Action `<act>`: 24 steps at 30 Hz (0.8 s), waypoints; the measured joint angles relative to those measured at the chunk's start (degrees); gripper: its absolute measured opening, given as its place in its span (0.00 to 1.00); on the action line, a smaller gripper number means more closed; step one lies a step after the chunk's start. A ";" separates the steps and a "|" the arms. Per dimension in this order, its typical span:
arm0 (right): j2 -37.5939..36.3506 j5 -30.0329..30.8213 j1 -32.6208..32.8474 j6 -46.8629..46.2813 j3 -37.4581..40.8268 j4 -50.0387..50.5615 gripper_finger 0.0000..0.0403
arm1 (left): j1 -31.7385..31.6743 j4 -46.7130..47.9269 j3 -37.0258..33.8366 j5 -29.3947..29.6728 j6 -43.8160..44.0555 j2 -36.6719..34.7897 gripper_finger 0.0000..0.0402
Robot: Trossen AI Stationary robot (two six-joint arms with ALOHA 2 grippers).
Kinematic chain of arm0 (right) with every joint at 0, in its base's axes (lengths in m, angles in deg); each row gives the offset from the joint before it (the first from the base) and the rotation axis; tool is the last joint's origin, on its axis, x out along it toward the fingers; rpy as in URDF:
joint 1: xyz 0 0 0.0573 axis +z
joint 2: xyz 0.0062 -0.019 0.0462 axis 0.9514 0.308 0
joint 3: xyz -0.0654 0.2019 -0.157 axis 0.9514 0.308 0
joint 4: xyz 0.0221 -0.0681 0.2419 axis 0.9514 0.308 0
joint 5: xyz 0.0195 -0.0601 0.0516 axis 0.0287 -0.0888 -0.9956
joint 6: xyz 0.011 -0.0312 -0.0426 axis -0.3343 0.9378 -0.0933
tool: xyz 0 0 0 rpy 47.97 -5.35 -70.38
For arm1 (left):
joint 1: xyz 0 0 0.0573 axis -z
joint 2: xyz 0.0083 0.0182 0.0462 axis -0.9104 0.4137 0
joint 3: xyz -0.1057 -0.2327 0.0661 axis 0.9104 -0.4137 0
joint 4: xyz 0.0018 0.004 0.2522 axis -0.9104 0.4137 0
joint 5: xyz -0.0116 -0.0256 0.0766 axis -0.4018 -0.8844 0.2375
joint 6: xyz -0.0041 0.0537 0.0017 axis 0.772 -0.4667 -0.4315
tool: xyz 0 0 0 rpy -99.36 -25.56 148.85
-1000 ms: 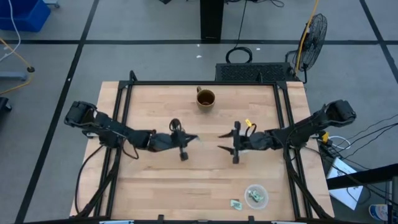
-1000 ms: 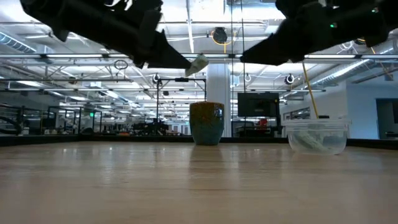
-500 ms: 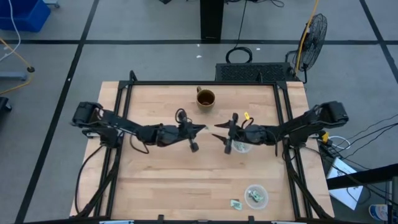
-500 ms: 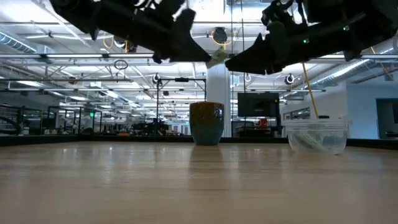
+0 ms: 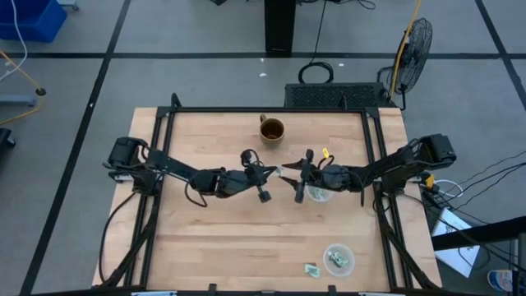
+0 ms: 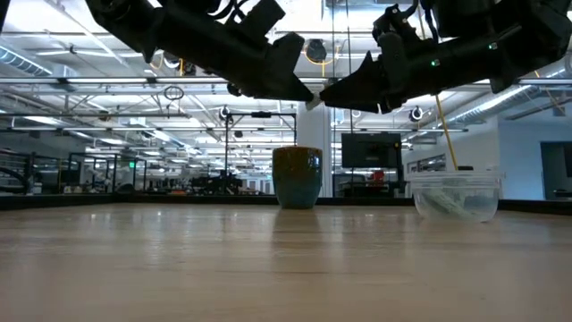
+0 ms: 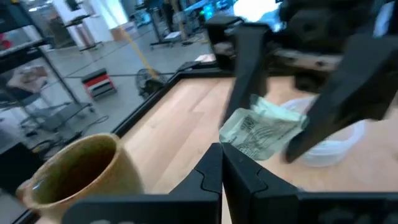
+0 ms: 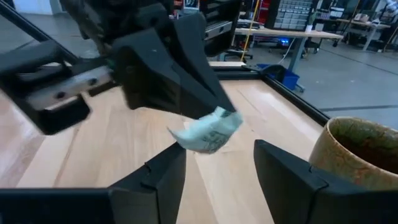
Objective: Pick and place items into bin
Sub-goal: Put the stevia packet into the top transparent bin
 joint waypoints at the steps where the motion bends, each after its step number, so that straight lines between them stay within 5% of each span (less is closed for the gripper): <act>1: -0.01 0.02 0.11 -0.02 0.00 0.00 0.45 | 0.00 0.43 0.00 0.97 -0.02 0.00 0.02; 16: -0.01 0.20 -0.44 0.16 0.00 0.02 0.42 | 1.09 2.29 0.00 2.47 0.13 0.00 0.02; 24: -0.01 0.10 -1.17 0.18 -0.02 0.07 0.23 | 1.49 2.18 0.00 2.32 0.06 0.00 0.03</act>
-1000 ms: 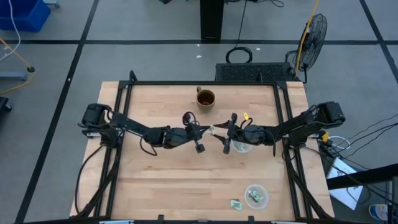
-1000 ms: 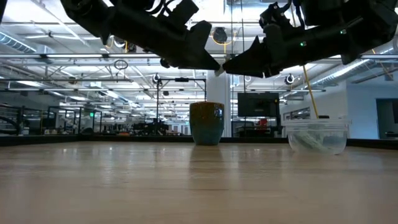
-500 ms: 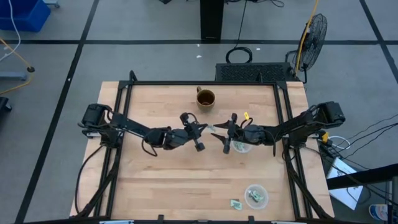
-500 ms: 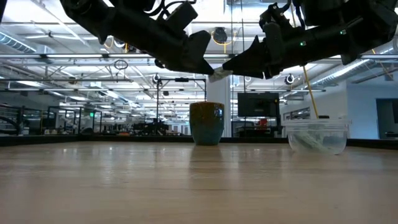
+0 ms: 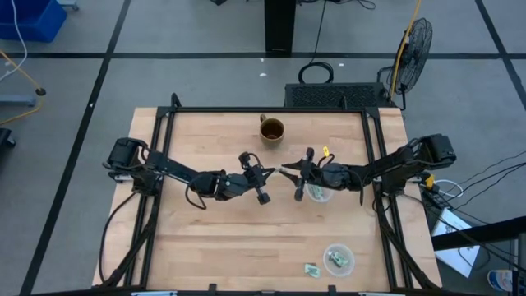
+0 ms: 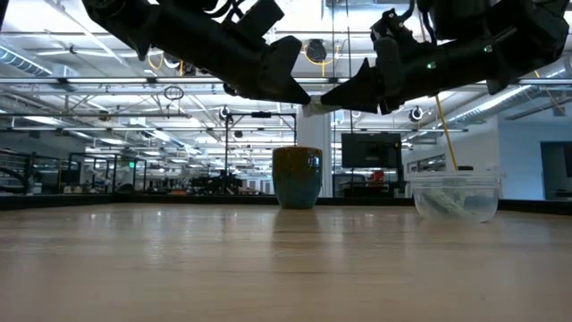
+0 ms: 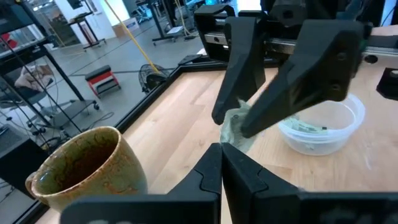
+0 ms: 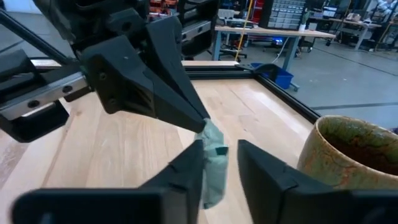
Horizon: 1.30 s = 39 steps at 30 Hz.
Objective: Pick and place items into bin
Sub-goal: Put the stevia packet into the top transparent bin
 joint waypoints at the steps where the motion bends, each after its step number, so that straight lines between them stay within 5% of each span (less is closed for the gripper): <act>1: 0.00 -0.05 -0.16 0.00 0.00 0.15 0.19 | 0.00 0.00 0.00 0.00 0.10 0.00 0.03; 6: 0.00 -0.11 -0.29 0.01 -0.02 1.63 0.03 | 0.00 0.02 0.00 -0.01 0.14 0.00 0.03; 13: -0.02 -0.10 -0.29 0.00 -0.02 1.99 0.01 | -0.02 0.06 0.00 -0.04 1.13 -0.04 0.03; 25: -0.65 0.22 0.02 -0.17 -0.02 7.05 0.01 | -0.02 0.02 0.00 -0.02 1.67 -0.07 0.36; 30: -8.43 5.00 2.57 -3.76 -3.26 29.20 0.01 | -0.02 0.05 0.00 0.00 1.70 -0.07 0.42; 34: -13.93 6.21 6.76 -14.79 -9.71 56.06 0.01 | -0.02 0.31 0.00 0.00 1.67 -0.07 0.42; 39: -14.94 5.86 12.41 -28.11 -13.16 75.11 0.01 | -0.02 0.37 0.00 0.00 1.84 -0.07 0.42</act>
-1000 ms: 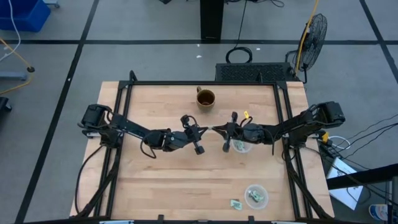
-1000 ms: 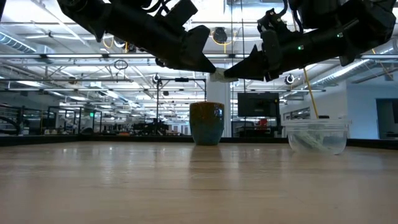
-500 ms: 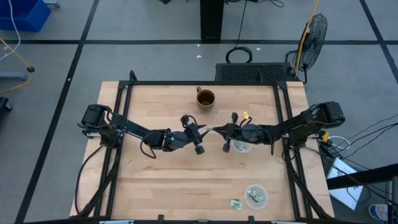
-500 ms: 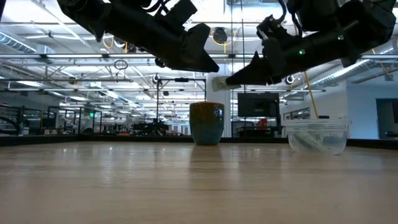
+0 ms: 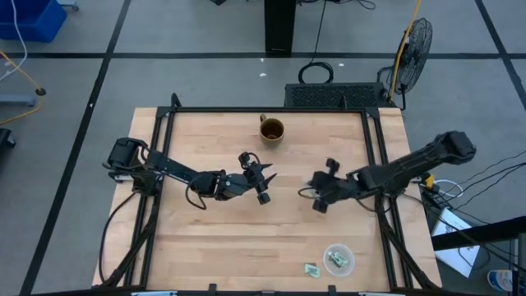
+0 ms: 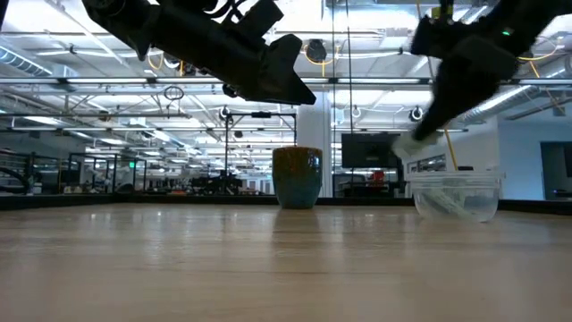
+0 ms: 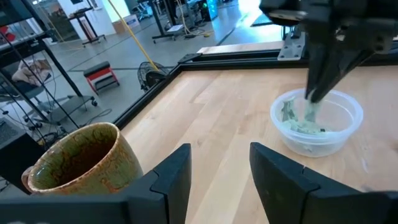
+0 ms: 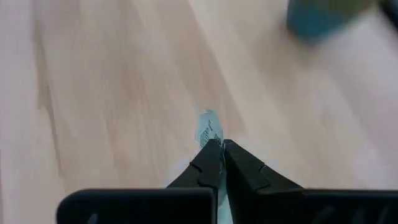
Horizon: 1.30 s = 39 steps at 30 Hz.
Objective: Pick and place items into bin
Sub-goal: Put the stevia packet into the top transparent bin, then put the stevia packet into the bottom transparent bin
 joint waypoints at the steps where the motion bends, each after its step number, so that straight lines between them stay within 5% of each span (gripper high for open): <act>1: 0.31 -0.48 0.81 -2.77 -0.09 2.57 0.01 | 0.00 0.02 0.00 0.00 0.07 0.00 0.42; 8: 1.71 -3.03 2.33 -10.20 1.97 9.74 0.05 | -0.38 0.10 0.00 -0.02 0.20 0.00 0.42; 18: 1.05 -4.35 1.91 -6.11 2.34 7.67 0.29 | -0.50 -0.18 0.00 -1.60 0.25 0.00 0.42; 24: -3.26 -4.73 2.75 2.62 0.65 -0.44 0.35 | -0.50 -0.18 0.00 -1.55 -0.36 0.00 0.42; 29: -5.19 -14.05 7.43 16.17 -0.48 -12.86 0.33 | -0.50 0.48 0.00 -1.52 -0.38 0.00 0.42; 35: 2.57 -16.74 16.58 24.74 -0.48 -25.18 0.34 | -0.57 0.96 0.00 -1.43 -0.38 0.00 0.42; 39: 9.10 -17.45 20.39 22.85 -3.12 -24.29 0.35 | -0.57 1.16 0.00 -1.37 0.11 0.00 0.42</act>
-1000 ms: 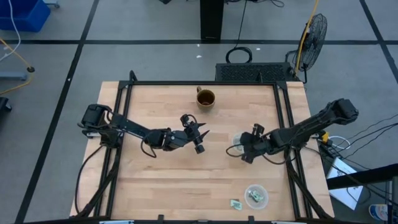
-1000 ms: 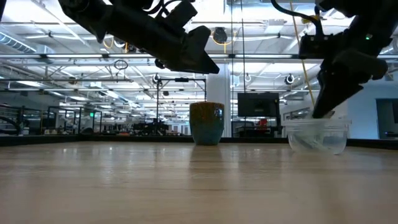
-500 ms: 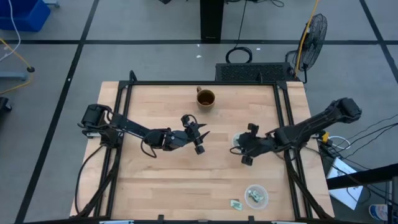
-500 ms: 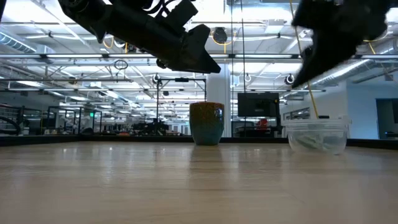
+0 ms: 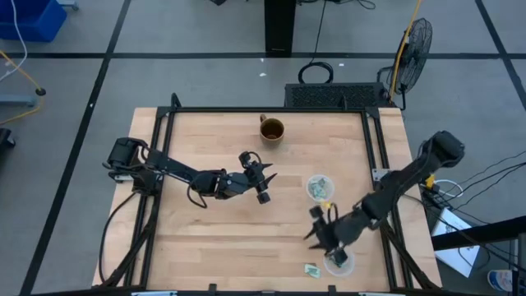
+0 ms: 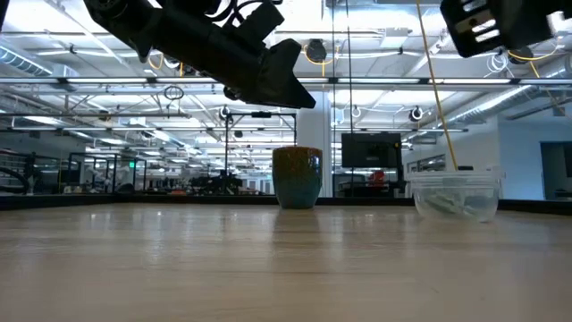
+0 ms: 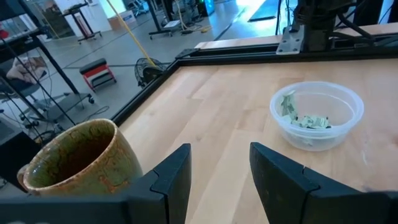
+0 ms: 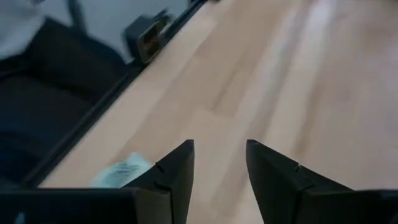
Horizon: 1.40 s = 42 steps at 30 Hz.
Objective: Pick and place items into bin
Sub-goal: Put the stevia packet into the bottom transparent bin
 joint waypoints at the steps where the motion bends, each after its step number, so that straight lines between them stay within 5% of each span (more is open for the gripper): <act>1: 1.65 -1.24 0.56 -1.22 -1.78 1.76 0.35 | 0.00 0.07 0.00 -0.01 0.36 0.00 0.42; 10: 15.97 -9.18 2.67 -5.06 -21.13 24.99 0.35 | 0.00 0.37 0.00 0.03 1.03 0.00 0.42; 17: 23.54 -15.19 3.03 -8.98 -23.45 21.58 0.35 | 0.02 2.13 0.00 -0.01 1.64 0.00 0.42; 28: 30.30 -15.57 3.53 -9.17 -23.60 22.41 0.34 | -0.04 3.84 0.00 -0.03 2.09 0.00 0.42; 42: 29.24 -15.40 3.28 -7.89 -23.48 22.93 0.01 | -0.31 3.88 -0.01 -0.07 1.95 0.00 0.42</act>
